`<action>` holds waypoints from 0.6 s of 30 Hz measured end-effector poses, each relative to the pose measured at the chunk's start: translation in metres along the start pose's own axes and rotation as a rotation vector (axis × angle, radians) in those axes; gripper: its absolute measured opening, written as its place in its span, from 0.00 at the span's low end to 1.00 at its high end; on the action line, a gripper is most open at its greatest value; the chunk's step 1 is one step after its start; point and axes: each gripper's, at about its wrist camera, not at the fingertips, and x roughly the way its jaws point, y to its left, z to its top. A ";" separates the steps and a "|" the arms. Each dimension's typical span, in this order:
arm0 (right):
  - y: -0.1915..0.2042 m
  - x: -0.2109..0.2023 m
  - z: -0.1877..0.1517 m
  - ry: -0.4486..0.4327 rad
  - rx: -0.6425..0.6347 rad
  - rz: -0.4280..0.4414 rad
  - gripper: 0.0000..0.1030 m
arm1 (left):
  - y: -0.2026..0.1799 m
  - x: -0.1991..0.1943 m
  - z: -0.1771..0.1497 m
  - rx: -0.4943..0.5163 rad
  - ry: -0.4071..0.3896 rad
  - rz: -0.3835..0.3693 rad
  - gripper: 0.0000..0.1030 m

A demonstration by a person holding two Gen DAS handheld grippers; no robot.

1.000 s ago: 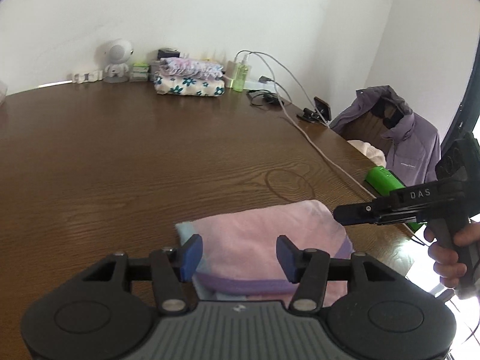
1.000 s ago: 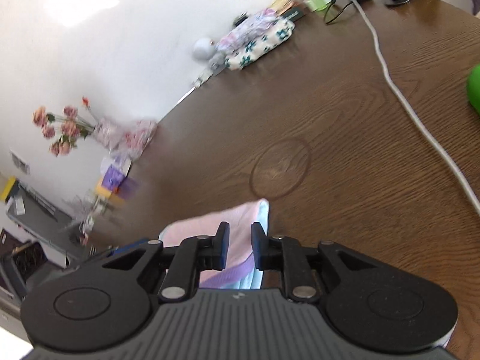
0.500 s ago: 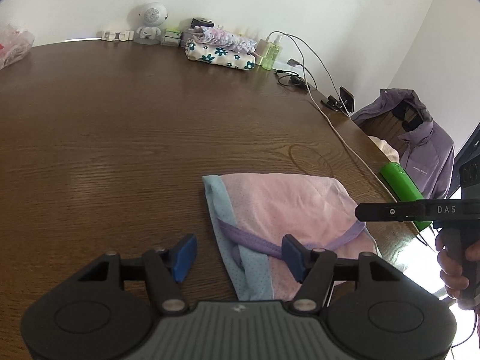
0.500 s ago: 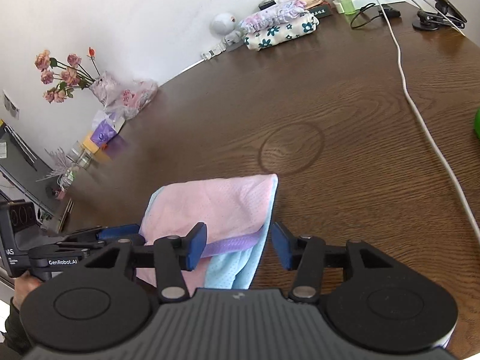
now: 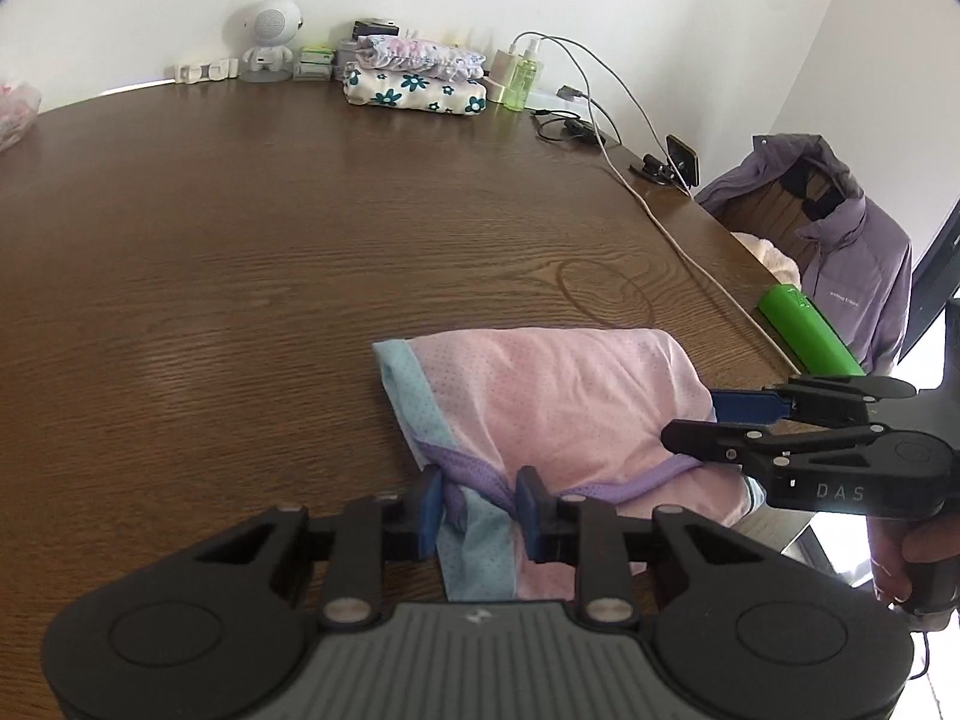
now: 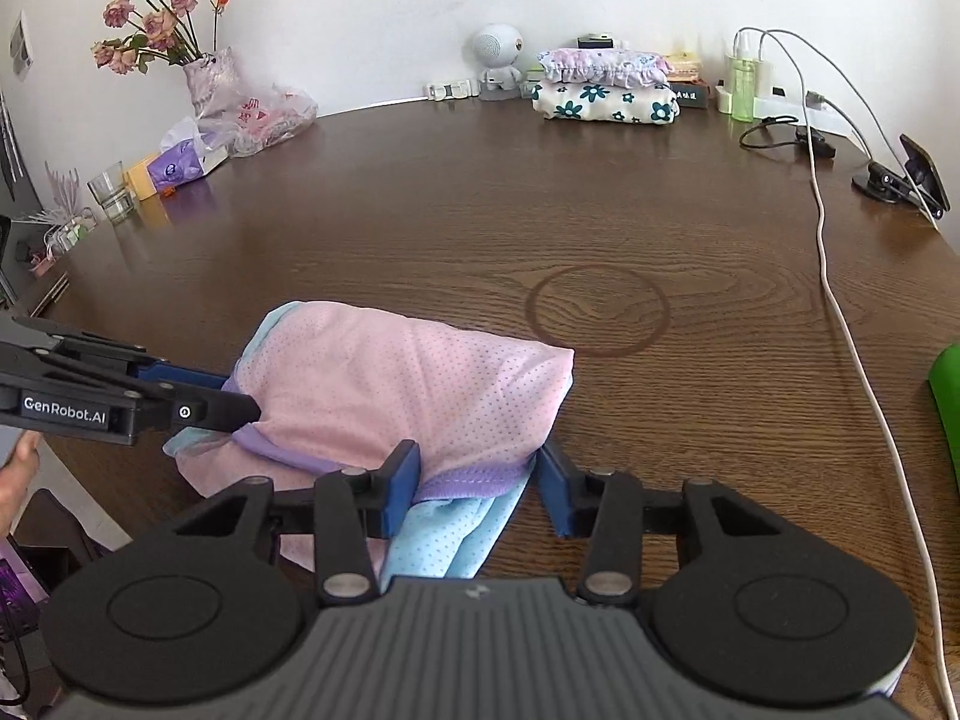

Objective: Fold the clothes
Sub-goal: 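Pinch the folded bundle with the left tool while the right tool grips its other end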

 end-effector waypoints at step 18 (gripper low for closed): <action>0.001 0.026 0.024 -0.037 0.014 0.003 0.18 | 0.000 0.011 0.010 -0.004 -0.106 0.108 0.14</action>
